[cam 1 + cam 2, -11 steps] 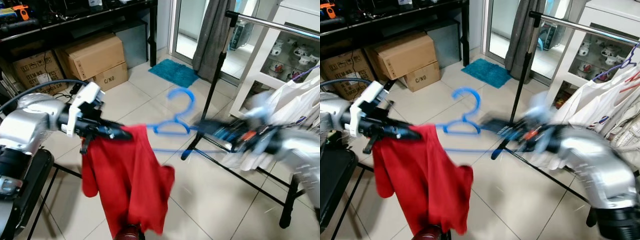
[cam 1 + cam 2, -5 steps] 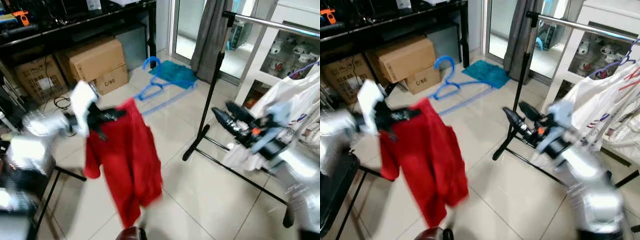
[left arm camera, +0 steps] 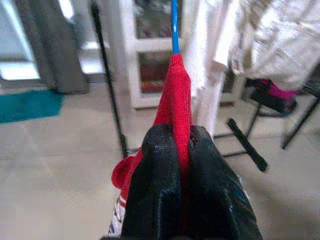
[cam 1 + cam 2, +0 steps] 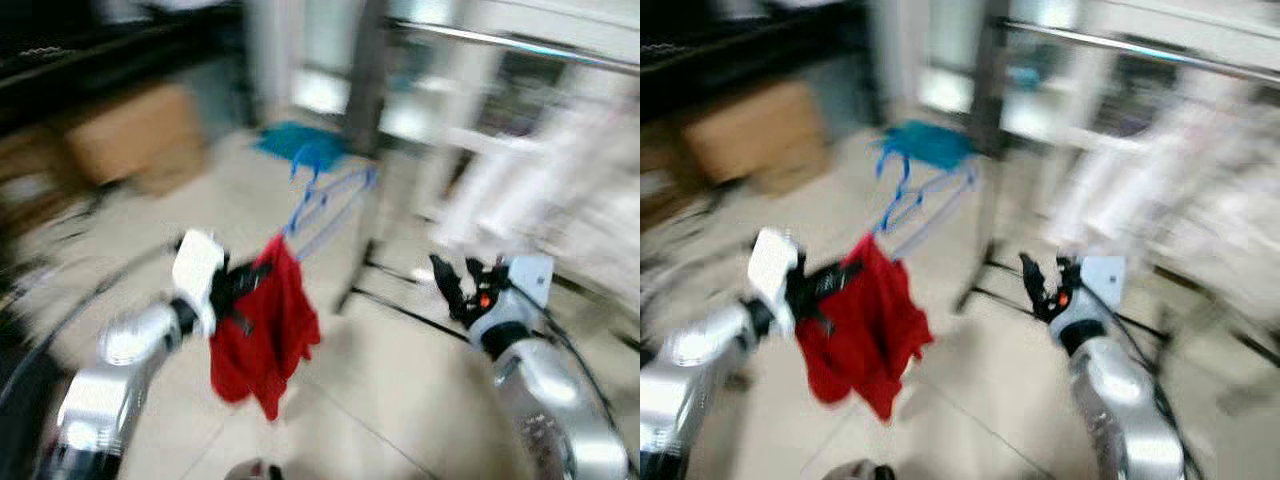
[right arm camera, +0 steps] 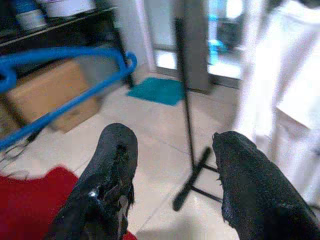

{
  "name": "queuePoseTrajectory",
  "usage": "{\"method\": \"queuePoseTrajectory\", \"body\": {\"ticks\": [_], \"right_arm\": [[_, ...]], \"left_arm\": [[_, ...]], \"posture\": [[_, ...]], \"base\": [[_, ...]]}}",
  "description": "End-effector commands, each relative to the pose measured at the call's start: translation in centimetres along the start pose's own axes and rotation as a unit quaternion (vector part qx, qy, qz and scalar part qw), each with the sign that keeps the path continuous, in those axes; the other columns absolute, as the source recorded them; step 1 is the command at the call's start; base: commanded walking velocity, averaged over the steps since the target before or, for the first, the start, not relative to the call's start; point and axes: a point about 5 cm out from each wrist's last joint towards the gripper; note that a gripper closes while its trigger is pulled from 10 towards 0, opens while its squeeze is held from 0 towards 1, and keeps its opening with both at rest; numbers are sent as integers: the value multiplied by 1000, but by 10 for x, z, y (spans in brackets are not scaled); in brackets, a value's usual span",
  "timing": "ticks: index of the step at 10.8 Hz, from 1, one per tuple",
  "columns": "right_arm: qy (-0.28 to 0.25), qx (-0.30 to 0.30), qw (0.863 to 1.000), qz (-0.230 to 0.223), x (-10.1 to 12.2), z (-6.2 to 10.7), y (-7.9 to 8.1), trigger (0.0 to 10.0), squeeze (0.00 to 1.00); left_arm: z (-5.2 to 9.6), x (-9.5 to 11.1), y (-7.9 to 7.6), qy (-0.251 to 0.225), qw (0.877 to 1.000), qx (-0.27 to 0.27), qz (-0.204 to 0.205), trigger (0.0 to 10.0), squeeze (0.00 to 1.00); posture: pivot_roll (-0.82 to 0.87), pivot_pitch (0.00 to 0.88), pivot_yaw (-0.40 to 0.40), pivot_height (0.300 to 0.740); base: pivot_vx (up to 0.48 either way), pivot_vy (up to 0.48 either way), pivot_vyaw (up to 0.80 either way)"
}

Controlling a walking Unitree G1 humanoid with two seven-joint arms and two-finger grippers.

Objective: Hang hanger

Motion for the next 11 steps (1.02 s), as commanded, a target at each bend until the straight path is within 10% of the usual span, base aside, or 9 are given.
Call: {"method": "queuePoseTrajectory", "body": {"ticks": [1, 11], "right_arm": [[10, -19, 1000, 2, -4, 0, -4, 10000, 0], [51, -53, 997, 2, -7, -4, 2, 10000, 0]], "left_arm": [[0, 10, -1, -17, 1000, 11, -14, 10000, 0], [3, 19, 3, -8, 999, 40, -16, 10000, 0]], "posture": [[-43, 25, 35, 740], [-17, 50, 53, 740]], "base": [[0, 461, -800], [0, 449, -160]]}}
Point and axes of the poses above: a point about 5 cm out from each wrist's last joint towards the gripper, its own z axis pointing back from the gripper into the wrist, its own x axis along the axis of the wrist's last joint, y = z × x, and after that the axes turned 12 degrees about z, right-handed
